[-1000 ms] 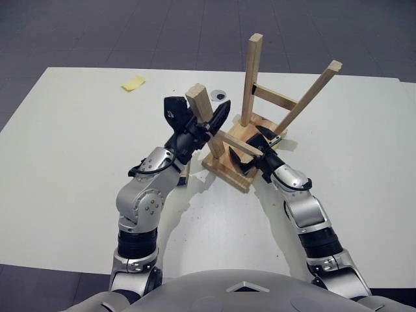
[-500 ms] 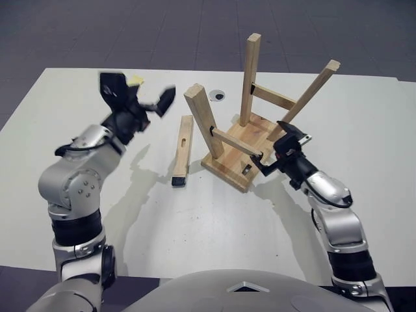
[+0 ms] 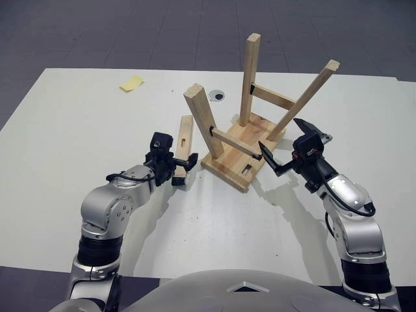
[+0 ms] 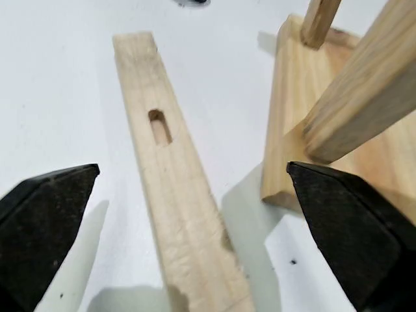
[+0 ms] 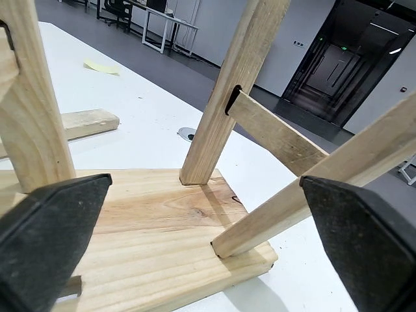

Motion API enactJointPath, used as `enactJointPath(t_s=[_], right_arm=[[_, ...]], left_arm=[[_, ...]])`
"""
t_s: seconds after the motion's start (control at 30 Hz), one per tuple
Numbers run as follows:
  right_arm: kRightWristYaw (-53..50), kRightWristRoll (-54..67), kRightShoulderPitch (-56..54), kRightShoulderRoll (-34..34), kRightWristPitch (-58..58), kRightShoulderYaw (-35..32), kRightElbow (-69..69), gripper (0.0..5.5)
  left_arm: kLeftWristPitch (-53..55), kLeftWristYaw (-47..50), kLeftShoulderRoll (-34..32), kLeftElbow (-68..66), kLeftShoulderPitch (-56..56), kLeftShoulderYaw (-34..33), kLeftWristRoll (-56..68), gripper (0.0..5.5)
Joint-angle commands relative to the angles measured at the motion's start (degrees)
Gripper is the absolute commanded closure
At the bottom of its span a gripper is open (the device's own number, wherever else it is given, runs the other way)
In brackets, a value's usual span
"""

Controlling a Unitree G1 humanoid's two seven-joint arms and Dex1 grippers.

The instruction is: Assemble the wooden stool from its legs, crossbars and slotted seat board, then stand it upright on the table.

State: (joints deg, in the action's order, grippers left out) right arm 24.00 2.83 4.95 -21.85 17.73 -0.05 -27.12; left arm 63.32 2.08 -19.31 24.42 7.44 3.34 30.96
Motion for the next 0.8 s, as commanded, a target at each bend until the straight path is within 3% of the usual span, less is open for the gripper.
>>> enactJointPath(t_s=[0.03, 0.37, 0.5, 0.67, 0.8], right_arm=[[-0.58, 0.36, -0.47, 0.37, 0.4, 0.2, -0.53, 0.1], [-2.07, 0.94, -1.84, 0.52, 0.33, -0.93, -1.13, 0.1], [-2.5, 1.37, -2.61, 0.23, 0.64, -1.67, -1.69, 0.1], [-2.73, 1.64, -4.86, 0.28, 0.94, -2.13, -1.2, 0.1], [-2.72, 1.38, -6.14, 0.21, 0.76, -2.09, -0.37, 0.1]], left_arm=[[3.23, 0.02, 0.25, -2.25, 0.31, 0.64, -2.42, 0.39], [11.78, -10.02, -4.89, -1.99, -4.25, 5.92, -0.87, 1.92], [8.41, -13.55, -9.43, -5.2, -5.36, 6.92, -3.72, 2.51], [3.6, -14.44, -10.47, -11.6, -5.6, 7.08, -7.48, 3.29], [0.86, -15.86, -10.09, -13.51, -5.61, 8.31, -8.39, 3.39]])
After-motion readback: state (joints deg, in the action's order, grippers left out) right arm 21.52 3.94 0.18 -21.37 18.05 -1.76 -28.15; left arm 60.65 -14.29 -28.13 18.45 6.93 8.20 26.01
